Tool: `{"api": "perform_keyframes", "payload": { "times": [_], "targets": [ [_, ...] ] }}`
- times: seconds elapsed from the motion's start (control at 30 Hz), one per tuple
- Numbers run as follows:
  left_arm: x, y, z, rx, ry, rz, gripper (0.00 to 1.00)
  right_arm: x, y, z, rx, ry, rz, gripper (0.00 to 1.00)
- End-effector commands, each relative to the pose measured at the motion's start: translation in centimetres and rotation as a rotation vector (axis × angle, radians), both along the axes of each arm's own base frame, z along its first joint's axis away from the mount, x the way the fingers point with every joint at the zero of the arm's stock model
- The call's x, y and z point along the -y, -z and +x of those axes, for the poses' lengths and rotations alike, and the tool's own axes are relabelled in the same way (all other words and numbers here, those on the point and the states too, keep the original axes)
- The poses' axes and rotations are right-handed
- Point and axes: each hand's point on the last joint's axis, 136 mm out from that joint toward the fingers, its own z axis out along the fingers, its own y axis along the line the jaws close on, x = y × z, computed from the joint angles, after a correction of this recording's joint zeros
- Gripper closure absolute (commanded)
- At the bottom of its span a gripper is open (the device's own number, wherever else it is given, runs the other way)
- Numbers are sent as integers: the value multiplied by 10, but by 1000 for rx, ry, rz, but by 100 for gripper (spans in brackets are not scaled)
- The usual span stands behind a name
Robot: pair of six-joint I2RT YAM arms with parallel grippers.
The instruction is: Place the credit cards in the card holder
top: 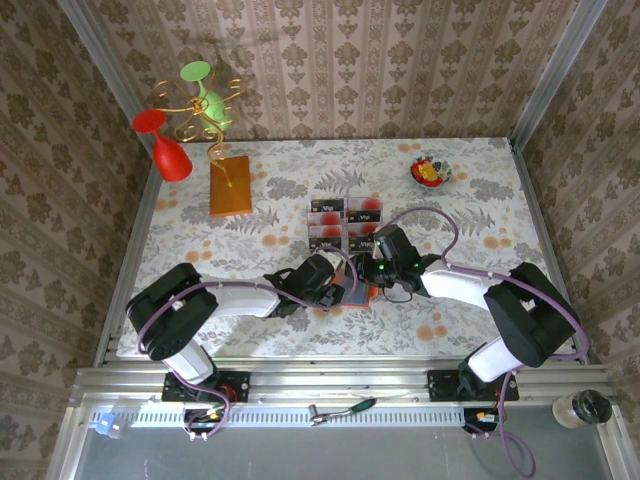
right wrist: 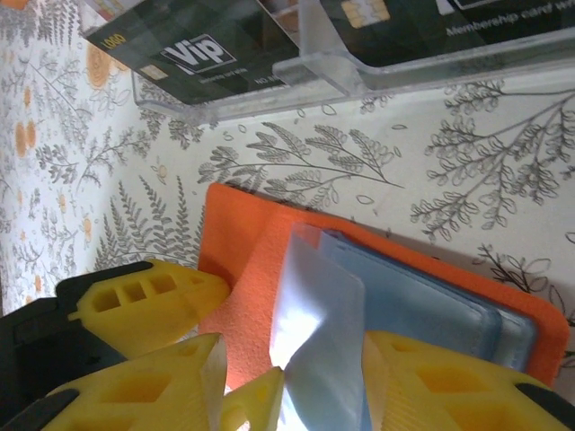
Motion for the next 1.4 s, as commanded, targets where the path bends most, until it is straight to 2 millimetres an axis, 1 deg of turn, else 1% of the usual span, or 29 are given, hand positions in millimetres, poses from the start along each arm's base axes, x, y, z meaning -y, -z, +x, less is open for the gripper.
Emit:
{"api": "perform_keyframes", "payload": {
  "times": [0.0, 0.13, 0.3, 0.37, 0.47, 0.6, 0.83, 0.87, 0.97, 1.03, 1.17, 1.27, 1.37],
  "targets": [
    [-7, 14, -9, -43, -6, 43, 46, 7, 15, -3, -37, 20, -33, 54],
    [-7, 12, -9, -40, -7, 37, 46, 0, 17, -1, -49, 2, -9, 54],
    [-7, 5, -10, -31, -8, 28, 46, -9, 9, -1, -49, -42, 22, 54],
    [-8, -2, -9, -21, -13, 11, 46, -12, 4, -3, -46, -59, 35, 53],
    [-10, -14, -9, -6, -26, -21, 44, -17, -5, -4, -42, -83, 52, 47],
    [-14, -27, -9, 13, -48, -60, 43, -26, -13, -5, -41, -102, 75, 46],
    [-32, -47, -5, 46, -116, -130, 41, -46, -27, -7, -35, -122, 116, 45],
    [-36, -50, -4, 50, -124, -140, 40, -49, -29, -9, -32, -127, 121, 44],
    [-47, -58, -1, 64, -154, -165, 40, -59, -33, -11, -29, -134, 130, 36],
    [-55, -61, 1, 67, -173, -180, 40, -64, -33, -11, -33, -138, 132, 33],
    [-69, -66, 5, 72, -204, -202, 40, -74, -23, -11, -48, -141, 126, 31],
    [-75, -67, 5, 70, -212, -206, 40, -78, -14, -9, -65, -133, 128, 32],
    [-78, -66, 5, 68, -212, -203, 40, -76, -4, -7, -77, -120, 111, 32]
  ]
}}
